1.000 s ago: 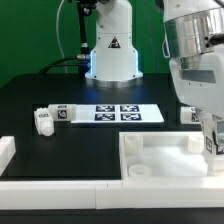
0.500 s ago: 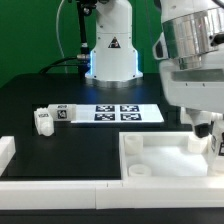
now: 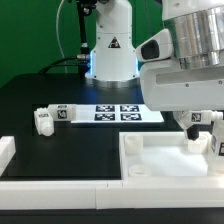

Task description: Assemble square table

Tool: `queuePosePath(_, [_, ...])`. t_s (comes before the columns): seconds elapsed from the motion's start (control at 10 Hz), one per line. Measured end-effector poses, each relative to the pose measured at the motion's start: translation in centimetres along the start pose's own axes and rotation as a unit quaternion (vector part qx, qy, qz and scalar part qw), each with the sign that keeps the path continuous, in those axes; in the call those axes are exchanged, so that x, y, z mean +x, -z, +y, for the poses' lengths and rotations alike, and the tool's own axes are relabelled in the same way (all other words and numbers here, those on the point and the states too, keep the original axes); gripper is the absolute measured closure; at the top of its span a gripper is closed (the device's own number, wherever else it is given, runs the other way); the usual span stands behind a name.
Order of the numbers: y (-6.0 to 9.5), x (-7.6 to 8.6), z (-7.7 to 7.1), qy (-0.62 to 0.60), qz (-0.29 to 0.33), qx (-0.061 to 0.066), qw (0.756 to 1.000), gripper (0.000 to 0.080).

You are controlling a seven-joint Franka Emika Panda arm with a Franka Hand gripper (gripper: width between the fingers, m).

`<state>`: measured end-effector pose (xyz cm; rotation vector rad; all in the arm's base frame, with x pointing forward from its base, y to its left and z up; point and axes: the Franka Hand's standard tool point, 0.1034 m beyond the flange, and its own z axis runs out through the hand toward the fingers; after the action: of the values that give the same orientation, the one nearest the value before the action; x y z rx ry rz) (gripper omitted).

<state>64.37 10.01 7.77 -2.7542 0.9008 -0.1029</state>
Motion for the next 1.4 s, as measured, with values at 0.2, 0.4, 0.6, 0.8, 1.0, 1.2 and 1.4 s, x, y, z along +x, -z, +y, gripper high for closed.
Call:
queuePosePath(0.2, [0.15,-0.03,-0.16,0.182,-0.023,-0.038,0.982,0.0151])
queuePosePath(0.4, [-0.02,0.08,-0.24,0.2,-0.028,-0.044,0.978,0.0178])
queuePosePath(0.6, [-0.07,0.07,-0.21,0.189,-0.028,-0.045,0.981,0.0357])
queuePosePath(0.8, [-0.07,0.06,-0.22,0.137,-0.026,-0.046,0.989,0.0515])
queuePosePath(1.0, [-0.12,0.1,-0.09,0.036,-0.018,-0.048,0.998,0.0515])
queuePosePath(1.2, [-0.15,0.1,0.22,-0.144,-0.008,-0.041,0.989,0.0515])
queuePosePath(1.4, [-0.11,0.11,0.43,-0.314,-0.006,-0.039,0.949,0.0515])
